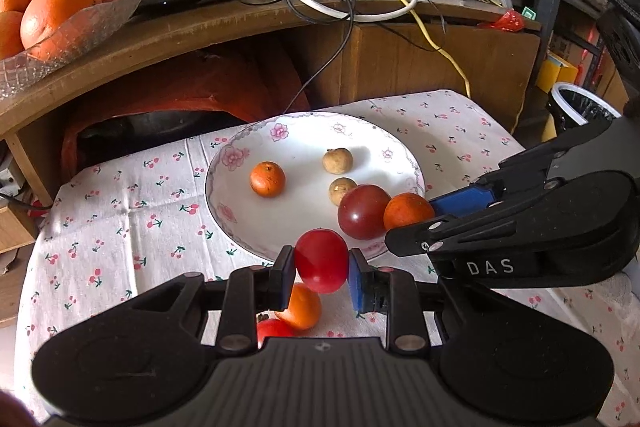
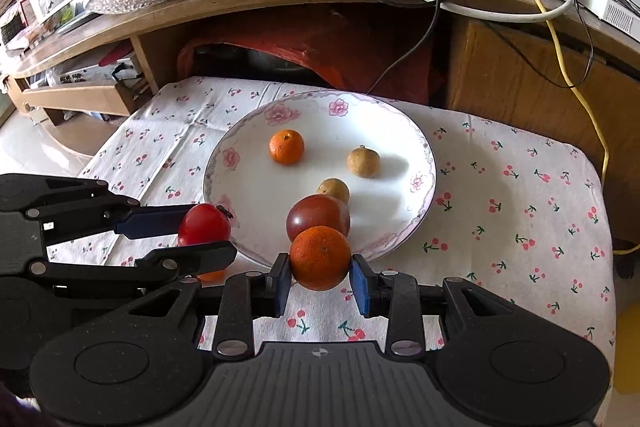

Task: Organize fruits
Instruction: 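Lower the tomato into the bowl and open the left tool while the right tool releases the tangerine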

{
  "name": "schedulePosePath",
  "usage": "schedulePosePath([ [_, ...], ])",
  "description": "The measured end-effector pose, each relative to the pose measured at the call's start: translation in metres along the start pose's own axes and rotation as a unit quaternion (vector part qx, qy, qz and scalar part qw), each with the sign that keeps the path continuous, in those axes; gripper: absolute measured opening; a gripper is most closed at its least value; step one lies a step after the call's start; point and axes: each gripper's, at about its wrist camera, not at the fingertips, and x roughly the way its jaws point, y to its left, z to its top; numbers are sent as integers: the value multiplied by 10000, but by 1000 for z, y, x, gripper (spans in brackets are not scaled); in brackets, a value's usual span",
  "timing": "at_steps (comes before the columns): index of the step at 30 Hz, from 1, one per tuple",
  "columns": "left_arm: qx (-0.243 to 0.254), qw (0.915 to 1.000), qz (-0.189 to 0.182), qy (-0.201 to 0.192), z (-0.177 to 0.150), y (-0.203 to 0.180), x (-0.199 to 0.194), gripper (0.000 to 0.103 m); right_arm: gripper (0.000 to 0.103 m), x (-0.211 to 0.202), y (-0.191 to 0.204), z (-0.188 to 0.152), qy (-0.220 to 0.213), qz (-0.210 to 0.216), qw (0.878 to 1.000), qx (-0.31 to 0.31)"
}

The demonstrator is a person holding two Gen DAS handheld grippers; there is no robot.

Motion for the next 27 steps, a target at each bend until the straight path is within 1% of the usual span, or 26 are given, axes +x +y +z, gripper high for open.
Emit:
schedulePosePath([
  [10, -206, 9998, 66, -7, 7, 9, 12, 35, 29, 9, -4, 9, -110, -59, 9999, 83],
  [27, -317, 9994, 144, 40, 11, 18, 32, 35, 31, 29, -10, 16, -143, -101, 9998, 82],
])
